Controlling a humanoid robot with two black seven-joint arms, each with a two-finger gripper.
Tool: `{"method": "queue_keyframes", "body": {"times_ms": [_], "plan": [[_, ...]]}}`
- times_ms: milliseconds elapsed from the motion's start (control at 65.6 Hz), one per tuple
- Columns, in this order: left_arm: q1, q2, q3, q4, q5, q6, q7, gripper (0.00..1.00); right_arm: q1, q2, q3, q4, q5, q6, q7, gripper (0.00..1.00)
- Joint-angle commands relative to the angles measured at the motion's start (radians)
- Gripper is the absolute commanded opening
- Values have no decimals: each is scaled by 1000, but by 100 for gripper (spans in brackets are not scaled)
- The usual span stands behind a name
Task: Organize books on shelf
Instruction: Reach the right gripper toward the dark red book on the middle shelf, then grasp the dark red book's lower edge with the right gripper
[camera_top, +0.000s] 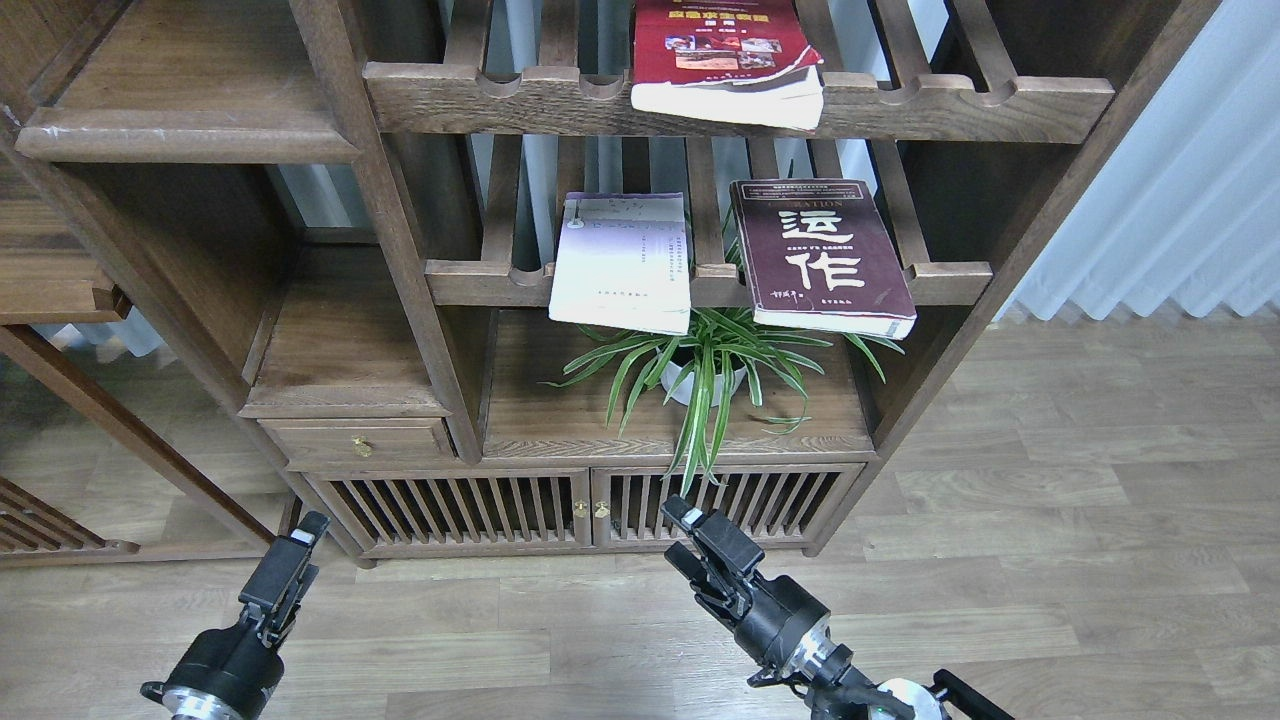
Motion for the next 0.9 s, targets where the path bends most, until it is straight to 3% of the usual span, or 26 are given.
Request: {"method": "queue_keyframes", "body": {"times_ms": [0,122,381,503,732,884], "plan": [[0,-1,-5,5,0,0,0,100,69,0,29,-44,7,0,19,100],[0,-1,-5,5,0,0,0,100,98,0,78,-65,8,0,60,100],[-2,2,-40,14,0,0,8,100,151,0,232,-71,10,0,77,100],[-2,2,-42,15,0,0,8,100,196,0,270,-104,10,-3,131,100],[-16,2,-45,17,0,0,10,100,253,0,301,-131,10,-102,162,99],[-17,5,-60,18,0,0,10,100,293,0,327,-163,11,-208,234,98]]}}
